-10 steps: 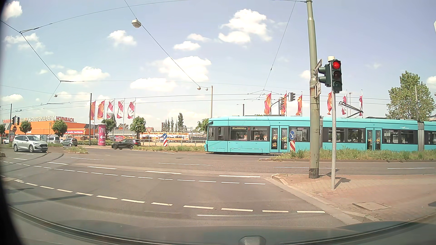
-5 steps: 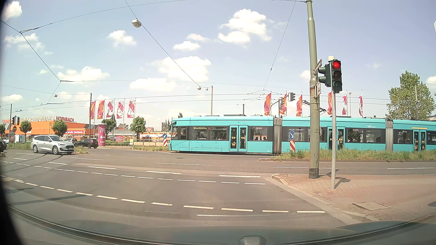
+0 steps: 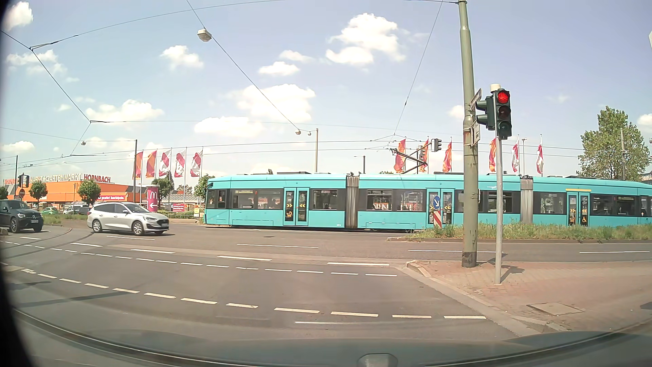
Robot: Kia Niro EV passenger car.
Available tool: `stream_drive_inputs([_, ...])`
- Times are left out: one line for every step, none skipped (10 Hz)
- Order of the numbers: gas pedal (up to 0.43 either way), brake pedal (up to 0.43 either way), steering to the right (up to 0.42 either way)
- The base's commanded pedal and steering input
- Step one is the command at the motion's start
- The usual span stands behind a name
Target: Follow the waypoints while adhering to traffic rules and regulations
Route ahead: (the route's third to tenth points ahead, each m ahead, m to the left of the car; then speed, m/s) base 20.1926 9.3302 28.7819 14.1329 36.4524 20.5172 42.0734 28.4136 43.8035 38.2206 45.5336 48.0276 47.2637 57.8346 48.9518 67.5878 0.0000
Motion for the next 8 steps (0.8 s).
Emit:
stream_drive_inputs([0.0,0.348,-0.048])
stream_drive_inputs([0.0,0.348,-0.048])
stream_drive_inputs([0.0,0.348,-0.048])
stream_drive_inputs([0.0,0.348,-0.049])
stream_drive_inputs([0.0,0.348,-0.048])
stream_drive_inputs([0.0,0.348,-0.049])
stream_drive_inputs([0.0,0.348,-0.048])
stream_drive_inputs([0.0,0.348,-0.048])
